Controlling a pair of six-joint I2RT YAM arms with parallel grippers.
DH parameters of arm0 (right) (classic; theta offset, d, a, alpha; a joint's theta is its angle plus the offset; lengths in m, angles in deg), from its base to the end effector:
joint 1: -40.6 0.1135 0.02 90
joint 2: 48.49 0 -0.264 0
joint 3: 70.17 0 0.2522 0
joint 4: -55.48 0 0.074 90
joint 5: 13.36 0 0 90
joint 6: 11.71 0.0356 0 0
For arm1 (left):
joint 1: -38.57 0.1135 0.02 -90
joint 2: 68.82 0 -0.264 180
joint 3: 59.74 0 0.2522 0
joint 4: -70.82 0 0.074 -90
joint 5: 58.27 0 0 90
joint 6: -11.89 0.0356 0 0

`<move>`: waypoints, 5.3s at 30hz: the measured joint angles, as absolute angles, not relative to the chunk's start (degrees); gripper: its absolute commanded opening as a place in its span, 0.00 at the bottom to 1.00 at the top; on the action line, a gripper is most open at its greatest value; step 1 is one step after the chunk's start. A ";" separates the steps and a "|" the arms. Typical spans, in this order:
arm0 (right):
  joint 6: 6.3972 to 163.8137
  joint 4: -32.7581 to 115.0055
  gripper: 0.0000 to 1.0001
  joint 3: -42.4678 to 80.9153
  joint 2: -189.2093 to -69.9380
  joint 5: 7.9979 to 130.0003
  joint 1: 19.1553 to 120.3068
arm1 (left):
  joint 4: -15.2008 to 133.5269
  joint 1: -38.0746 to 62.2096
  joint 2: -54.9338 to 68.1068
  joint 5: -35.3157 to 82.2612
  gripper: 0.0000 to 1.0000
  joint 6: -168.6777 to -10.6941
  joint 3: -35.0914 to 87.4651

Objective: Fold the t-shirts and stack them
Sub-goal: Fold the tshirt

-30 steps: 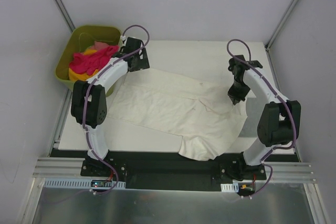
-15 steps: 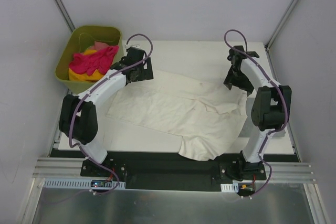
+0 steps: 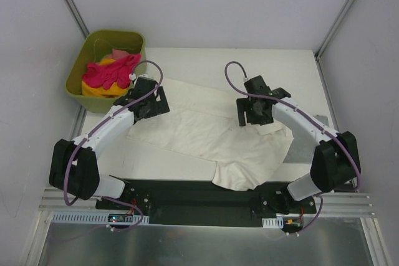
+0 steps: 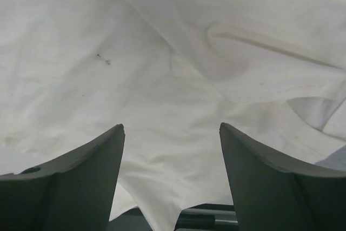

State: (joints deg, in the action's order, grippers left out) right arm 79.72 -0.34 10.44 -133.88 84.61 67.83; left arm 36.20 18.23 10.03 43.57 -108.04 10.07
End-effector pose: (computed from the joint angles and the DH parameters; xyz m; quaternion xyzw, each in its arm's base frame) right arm 0.2723 0.1346 0.2604 -0.1982 0.9445 -0.0025 0.2619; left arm 0.2808 -0.0963 0.2577 -0.1169 0.9078 -0.0804 0.3946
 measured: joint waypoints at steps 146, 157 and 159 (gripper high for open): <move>79.88 -2.64 0.09 70.41 -183.21 87.12 34.91 | 33.51 25.16 56.80 31.42 0.99 -107.17 52.34; 79.68 -2.97 0.79 67.18 -183.34 91.21 34.41 | 33.12 25.16 57.11 35.55 0.99 -110.53 52.52; 79.42 -3.56 0.86 65.41 -181.63 91.38 34.30 | 33.16 25.16 56.28 36.23 0.99 -110.86 51.29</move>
